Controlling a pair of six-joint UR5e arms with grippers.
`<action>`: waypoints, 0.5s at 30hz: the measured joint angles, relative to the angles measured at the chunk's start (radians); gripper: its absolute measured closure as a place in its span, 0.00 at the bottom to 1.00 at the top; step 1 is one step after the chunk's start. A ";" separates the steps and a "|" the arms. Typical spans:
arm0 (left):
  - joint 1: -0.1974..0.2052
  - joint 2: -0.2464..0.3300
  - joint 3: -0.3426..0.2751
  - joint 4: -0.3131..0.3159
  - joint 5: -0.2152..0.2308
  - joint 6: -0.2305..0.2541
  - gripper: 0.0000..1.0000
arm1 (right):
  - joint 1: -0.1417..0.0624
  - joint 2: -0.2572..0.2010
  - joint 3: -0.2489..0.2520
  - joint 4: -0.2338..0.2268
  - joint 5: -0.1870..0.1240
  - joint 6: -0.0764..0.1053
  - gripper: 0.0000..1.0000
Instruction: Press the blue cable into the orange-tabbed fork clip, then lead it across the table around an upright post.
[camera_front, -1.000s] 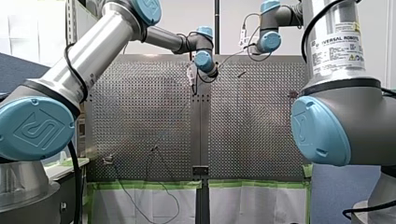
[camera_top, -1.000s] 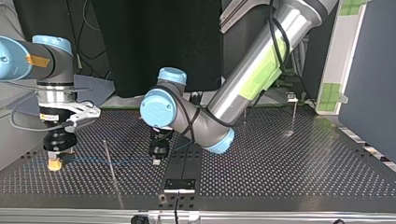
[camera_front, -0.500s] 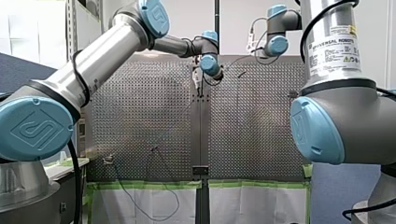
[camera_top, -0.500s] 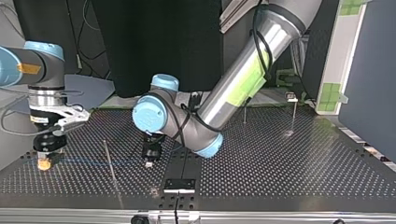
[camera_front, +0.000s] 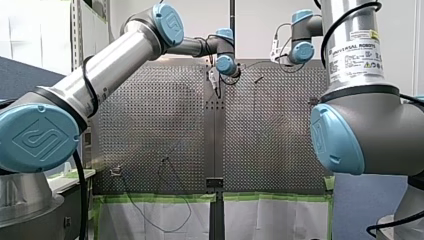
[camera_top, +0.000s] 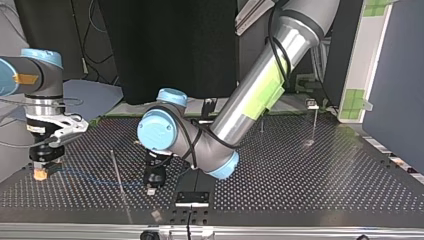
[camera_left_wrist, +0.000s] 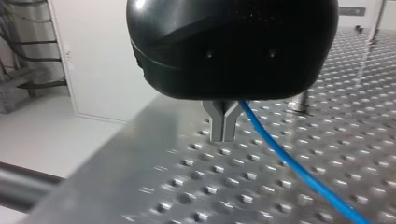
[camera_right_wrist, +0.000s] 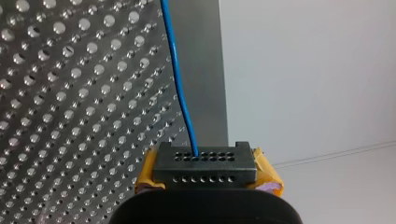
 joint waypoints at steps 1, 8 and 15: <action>0.000 0.000 0.007 0.000 0.000 0.000 1.00 | -0.002 0.001 0.000 0.000 0.000 0.001 1.00; -0.003 0.000 0.038 0.022 0.008 0.010 1.00 | -0.022 0.019 0.011 0.000 0.003 0.004 1.00; -0.008 0.000 -0.010 0.068 0.005 0.032 1.00 | -0.034 0.028 0.025 -0.002 0.007 0.006 1.00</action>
